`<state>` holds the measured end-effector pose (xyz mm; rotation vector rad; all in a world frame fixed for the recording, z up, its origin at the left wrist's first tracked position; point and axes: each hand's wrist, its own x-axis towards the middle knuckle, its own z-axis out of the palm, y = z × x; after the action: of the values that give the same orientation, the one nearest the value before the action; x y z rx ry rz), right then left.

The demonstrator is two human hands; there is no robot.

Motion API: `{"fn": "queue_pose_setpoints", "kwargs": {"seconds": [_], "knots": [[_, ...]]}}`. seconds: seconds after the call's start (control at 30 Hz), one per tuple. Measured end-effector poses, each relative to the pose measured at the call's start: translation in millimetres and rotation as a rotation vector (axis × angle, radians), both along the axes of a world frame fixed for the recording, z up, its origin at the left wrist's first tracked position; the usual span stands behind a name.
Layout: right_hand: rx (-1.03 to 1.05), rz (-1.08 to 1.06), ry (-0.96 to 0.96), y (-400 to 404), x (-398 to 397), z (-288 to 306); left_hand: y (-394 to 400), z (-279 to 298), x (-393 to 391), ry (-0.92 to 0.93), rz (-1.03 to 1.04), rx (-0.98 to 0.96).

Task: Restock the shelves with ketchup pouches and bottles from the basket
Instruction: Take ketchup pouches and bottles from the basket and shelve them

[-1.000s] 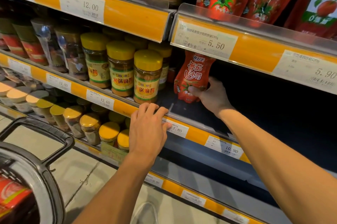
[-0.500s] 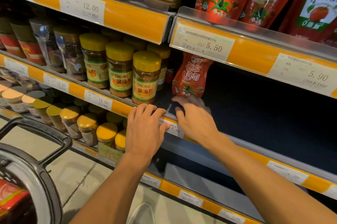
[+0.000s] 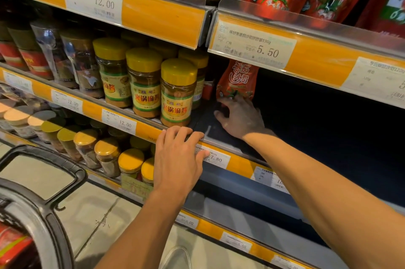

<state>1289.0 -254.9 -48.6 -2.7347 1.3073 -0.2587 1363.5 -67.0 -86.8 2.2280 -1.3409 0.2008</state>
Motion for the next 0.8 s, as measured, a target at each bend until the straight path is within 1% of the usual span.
{"fn": "queue_pose_setpoints", "kwargs": {"seconds": [0.17,0.27,0.37,0.47,0.53,0.67,0.8], "knots": [[-0.015,-0.005,0.01,-14,2,-2,-1,0,0,-0.003,0.004,0.0],[0.013,0.001,0.022,-12,0,-1,-2,-1,0,-0.021,0.009,0.003],[0.035,0.0,-0.019,3,-10,3,-2,0,-2,-0.041,0.008,0.0],[0.033,-0.001,-0.052,31,-32,10,-2,7,-5,-0.046,0.022,0.066],[0.032,0.008,-0.111,53,-56,15,-2,14,-10,-0.035,0.042,0.108],[0.04,-0.01,-0.202,98,-116,33,4,37,-35,0.077,0.022,0.085],[0.074,-0.094,-0.25,136,-195,63,17,67,-97,0.269,-0.136,0.026]]}}
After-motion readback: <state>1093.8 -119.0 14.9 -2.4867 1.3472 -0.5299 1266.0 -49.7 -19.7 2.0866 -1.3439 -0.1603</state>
